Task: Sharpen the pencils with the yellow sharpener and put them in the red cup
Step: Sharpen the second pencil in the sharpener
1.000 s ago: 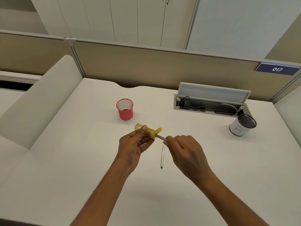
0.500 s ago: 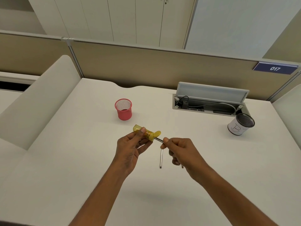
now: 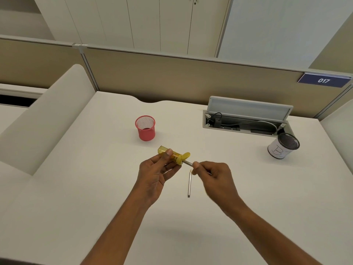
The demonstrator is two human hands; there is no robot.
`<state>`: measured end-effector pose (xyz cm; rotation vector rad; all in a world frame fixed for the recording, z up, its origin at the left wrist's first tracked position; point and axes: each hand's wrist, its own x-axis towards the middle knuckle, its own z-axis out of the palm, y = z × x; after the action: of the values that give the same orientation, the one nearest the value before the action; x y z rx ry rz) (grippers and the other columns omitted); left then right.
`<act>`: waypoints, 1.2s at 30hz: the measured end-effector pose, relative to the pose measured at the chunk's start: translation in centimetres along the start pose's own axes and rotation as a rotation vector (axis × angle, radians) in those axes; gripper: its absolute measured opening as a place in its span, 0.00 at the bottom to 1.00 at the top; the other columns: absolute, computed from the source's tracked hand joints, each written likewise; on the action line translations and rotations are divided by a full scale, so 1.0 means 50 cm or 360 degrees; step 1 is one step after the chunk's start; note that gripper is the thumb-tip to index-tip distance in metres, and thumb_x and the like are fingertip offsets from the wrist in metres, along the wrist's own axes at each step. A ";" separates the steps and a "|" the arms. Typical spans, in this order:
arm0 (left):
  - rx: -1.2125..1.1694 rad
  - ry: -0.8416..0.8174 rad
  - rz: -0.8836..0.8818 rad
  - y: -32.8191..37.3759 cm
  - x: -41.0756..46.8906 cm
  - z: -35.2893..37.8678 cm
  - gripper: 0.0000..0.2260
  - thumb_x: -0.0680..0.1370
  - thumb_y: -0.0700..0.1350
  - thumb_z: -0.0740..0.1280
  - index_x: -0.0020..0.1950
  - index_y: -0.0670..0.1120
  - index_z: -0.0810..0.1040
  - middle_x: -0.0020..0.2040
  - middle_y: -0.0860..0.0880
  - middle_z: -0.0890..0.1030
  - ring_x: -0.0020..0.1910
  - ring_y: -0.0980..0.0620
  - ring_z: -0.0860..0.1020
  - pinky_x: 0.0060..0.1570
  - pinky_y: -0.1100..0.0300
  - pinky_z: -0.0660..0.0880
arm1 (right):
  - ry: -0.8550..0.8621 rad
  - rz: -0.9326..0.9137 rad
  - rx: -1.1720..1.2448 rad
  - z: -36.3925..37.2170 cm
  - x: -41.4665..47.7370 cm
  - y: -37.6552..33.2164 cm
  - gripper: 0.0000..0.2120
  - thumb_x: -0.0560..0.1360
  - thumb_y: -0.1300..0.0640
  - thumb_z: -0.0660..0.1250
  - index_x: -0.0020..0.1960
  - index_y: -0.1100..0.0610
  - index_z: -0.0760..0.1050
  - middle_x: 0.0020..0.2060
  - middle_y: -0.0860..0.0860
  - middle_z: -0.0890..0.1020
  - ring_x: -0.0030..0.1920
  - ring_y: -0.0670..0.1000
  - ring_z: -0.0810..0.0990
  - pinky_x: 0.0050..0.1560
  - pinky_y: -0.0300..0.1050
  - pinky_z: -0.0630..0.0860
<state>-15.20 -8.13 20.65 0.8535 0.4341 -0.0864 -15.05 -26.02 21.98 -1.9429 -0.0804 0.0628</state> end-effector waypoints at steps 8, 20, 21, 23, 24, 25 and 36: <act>-0.0004 0.0006 0.0009 0.005 0.002 0.003 0.11 0.74 0.42 0.73 0.51 0.35 0.84 0.51 0.36 0.86 0.52 0.41 0.86 0.49 0.53 0.84 | -0.0323 0.0325 0.0114 -0.021 0.014 -0.008 0.16 0.82 0.48 0.66 0.44 0.57 0.82 0.26 0.46 0.65 0.26 0.45 0.62 0.30 0.40 0.60; 0.0000 0.0028 0.0001 0.004 0.004 0.004 0.10 0.75 0.42 0.73 0.50 0.36 0.85 0.50 0.36 0.86 0.50 0.42 0.86 0.48 0.53 0.84 | 0.0054 -0.0619 -0.0521 0.011 0.004 0.032 0.14 0.83 0.54 0.65 0.41 0.58 0.80 0.25 0.47 0.69 0.26 0.48 0.64 0.27 0.44 0.62; 0.0029 0.0014 0.0014 0.004 0.003 0.002 0.09 0.76 0.42 0.72 0.50 0.36 0.85 0.50 0.36 0.86 0.50 0.41 0.86 0.48 0.53 0.84 | -0.0019 -0.0178 -0.0124 0.010 0.005 0.013 0.15 0.82 0.54 0.66 0.39 0.58 0.81 0.23 0.46 0.66 0.24 0.47 0.62 0.28 0.42 0.60; 0.0085 -0.0007 0.0023 0.003 0.004 -0.001 0.08 0.78 0.41 0.71 0.50 0.36 0.85 0.50 0.36 0.86 0.53 0.39 0.86 0.50 0.52 0.84 | -0.0248 0.0743 0.0550 -0.006 0.015 -0.016 0.14 0.82 0.54 0.67 0.41 0.60 0.81 0.25 0.47 0.60 0.25 0.46 0.57 0.28 0.39 0.55; 0.0095 -0.0011 0.0020 0.002 0.003 -0.002 0.08 0.78 0.41 0.71 0.49 0.36 0.85 0.50 0.36 0.86 0.54 0.39 0.85 0.50 0.52 0.84 | -0.0365 0.1016 0.0724 -0.015 0.020 -0.023 0.13 0.82 0.53 0.67 0.43 0.60 0.80 0.28 0.48 0.58 0.27 0.47 0.54 0.28 0.40 0.53; 0.0095 -0.0012 0.0016 0.001 0.002 -0.001 0.08 0.78 0.41 0.71 0.49 0.36 0.85 0.50 0.37 0.86 0.53 0.40 0.86 0.50 0.52 0.84 | -0.0437 0.1110 0.0766 -0.023 0.023 -0.027 0.13 0.82 0.52 0.67 0.44 0.61 0.80 0.29 0.48 0.56 0.28 0.48 0.53 0.28 0.41 0.52; -0.0063 0.0079 -0.0028 0.000 0.004 0.004 0.12 0.76 0.42 0.73 0.53 0.34 0.83 0.52 0.35 0.86 0.52 0.40 0.85 0.49 0.52 0.84 | 0.0195 -0.1333 -0.1532 -0.022 0.012 0.062 0.11 0.82 0.52 0.67 0.55 0.60 0.80 0.36 0.51 0.77 0.32 0.53 0.72 0.26 0.47 0.71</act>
<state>-14.95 -8.27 20.68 0.8142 0.4884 -0.0727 -14.27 -28.12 19.47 -2.6787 -0.9783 -0.7749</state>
